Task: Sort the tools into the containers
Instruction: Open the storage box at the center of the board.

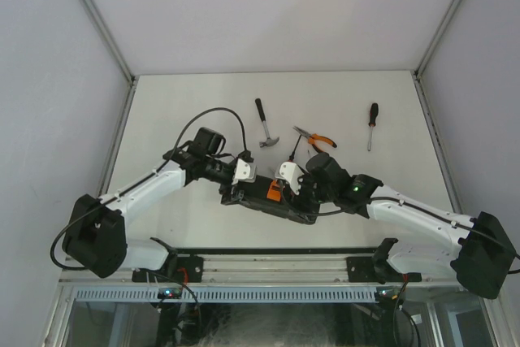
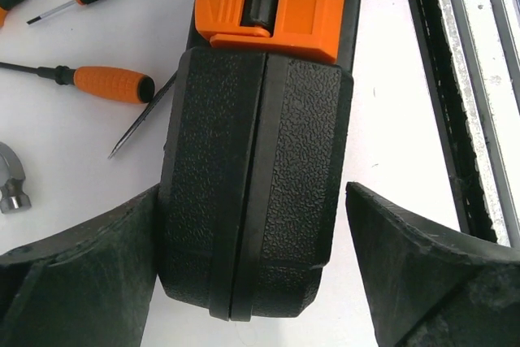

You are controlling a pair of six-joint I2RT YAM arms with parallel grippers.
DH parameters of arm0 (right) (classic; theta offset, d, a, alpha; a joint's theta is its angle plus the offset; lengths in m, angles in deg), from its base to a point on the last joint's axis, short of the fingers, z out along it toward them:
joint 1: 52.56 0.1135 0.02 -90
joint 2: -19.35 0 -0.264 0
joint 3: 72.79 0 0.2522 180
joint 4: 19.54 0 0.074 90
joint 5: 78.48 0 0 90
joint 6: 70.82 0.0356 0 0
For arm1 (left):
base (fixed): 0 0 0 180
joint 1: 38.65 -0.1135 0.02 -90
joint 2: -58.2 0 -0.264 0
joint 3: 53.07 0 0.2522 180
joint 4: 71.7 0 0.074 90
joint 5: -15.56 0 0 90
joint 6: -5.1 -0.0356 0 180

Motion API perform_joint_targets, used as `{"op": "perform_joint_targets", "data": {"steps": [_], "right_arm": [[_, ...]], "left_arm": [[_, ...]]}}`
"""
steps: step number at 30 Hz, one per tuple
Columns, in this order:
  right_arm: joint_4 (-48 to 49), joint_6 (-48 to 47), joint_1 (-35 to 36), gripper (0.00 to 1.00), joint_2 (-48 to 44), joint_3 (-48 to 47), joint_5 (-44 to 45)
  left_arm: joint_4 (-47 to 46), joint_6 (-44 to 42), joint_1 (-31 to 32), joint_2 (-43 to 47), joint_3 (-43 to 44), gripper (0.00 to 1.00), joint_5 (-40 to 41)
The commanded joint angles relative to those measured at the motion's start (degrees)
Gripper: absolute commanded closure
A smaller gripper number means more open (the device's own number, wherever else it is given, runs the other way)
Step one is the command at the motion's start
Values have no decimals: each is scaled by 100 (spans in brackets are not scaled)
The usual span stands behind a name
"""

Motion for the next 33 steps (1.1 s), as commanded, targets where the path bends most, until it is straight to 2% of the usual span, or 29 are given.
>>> {"op": "perform_joint_targets", "data": {"steps": [1, 6, 12, 15, 16, 17, 18, 21, 25, 33], "right_arm": [[343, -41, 3, 56, -90, -200, -173], [395, -84, 3, 53, -142, -193, -246], [465, -72, -14, 30, -233, -195, -222], [512, -2, -15, 23, -402, -184, -110], [537, 20, -15, 21, -480, -177, -71], [571, 31, -16, 15, -563, -156, -41], [620, 67, -15, 11, -642, -137, 7], [772, 133, -32, 7, -914, -64, 89], [1186, 426, -41, 8, -1223, 55, 98], [1855, 1996, -97, 13, -1134, 63, 72]], "left_arm": [[-294, -27, 29, -39, -99, 13, -64], [-570, -18, 30, 34, -199, 35, -76], [-808, 160, 29, 79, -243, 65, -299], [-579, -3, 28, -15, -122, 75, -352], [-504, -78, 29, -45, -82, 81, -364], [-474, -105, 28, -60, -68, 93, -366], [-455, -155, 32, -70, -59, 99, -363], [-502, -110, 29, -101, -31, 100, -336], [-509, -83, 33, -133, 29, 100, -328], [-169, -220, 34, -223, 274, 100, -117]]}}
